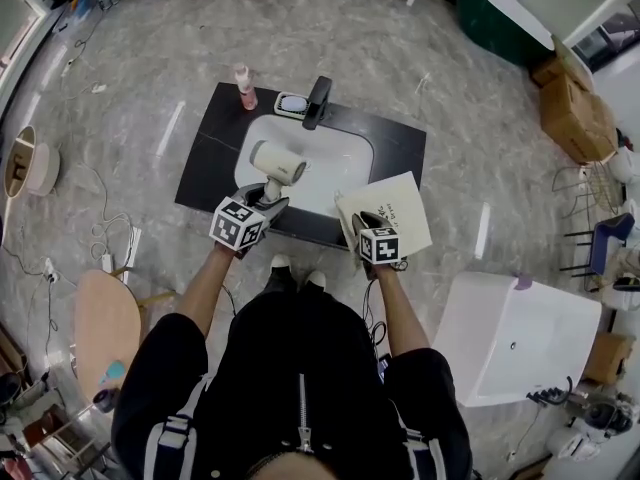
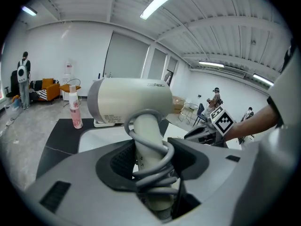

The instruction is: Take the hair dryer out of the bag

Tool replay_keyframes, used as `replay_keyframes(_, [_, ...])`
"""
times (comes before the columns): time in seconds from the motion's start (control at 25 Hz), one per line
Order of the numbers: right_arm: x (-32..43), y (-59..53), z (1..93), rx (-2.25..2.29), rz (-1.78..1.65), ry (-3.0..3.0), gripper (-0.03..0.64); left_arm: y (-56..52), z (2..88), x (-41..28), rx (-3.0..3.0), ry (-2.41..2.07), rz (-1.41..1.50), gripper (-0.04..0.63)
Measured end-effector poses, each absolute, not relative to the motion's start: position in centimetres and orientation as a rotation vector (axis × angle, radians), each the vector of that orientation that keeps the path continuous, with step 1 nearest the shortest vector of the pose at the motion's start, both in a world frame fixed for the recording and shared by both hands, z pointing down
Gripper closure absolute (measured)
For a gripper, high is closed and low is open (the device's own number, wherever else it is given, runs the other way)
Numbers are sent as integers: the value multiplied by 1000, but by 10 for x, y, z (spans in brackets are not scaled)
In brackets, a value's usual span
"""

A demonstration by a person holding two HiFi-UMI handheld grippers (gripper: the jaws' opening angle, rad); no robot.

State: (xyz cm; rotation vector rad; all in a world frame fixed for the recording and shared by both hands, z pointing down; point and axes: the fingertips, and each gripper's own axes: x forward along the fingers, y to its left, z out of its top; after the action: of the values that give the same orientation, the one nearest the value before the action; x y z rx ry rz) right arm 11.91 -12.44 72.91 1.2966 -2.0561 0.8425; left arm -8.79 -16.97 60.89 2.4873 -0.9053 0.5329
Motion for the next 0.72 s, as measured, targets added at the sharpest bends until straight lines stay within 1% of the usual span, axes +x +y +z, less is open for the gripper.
replay_keyframes(0.08, [116,-136,705,1332,799,-2113,541,-176,600,-89,2502,-923,517,368])
replay_keyframes(0.16, [113,-147,678,1375,760,-2176,580,-181,593,-89,2517,-936,506,368])
replay_keyframes(0.28, [113,-159,641,1449,674,-2241,607,-189,584,-90,2536,-955,492,368])
replay_keyframes(0.48, [114,-173,585,1531,541,-2319,607,-199,562,-88,2573,-992,445,368])
replay_keyframes(0.72, [119,-178,541,1622,451,-2380,607,-208,533,-84,2620,-1019,374,368])
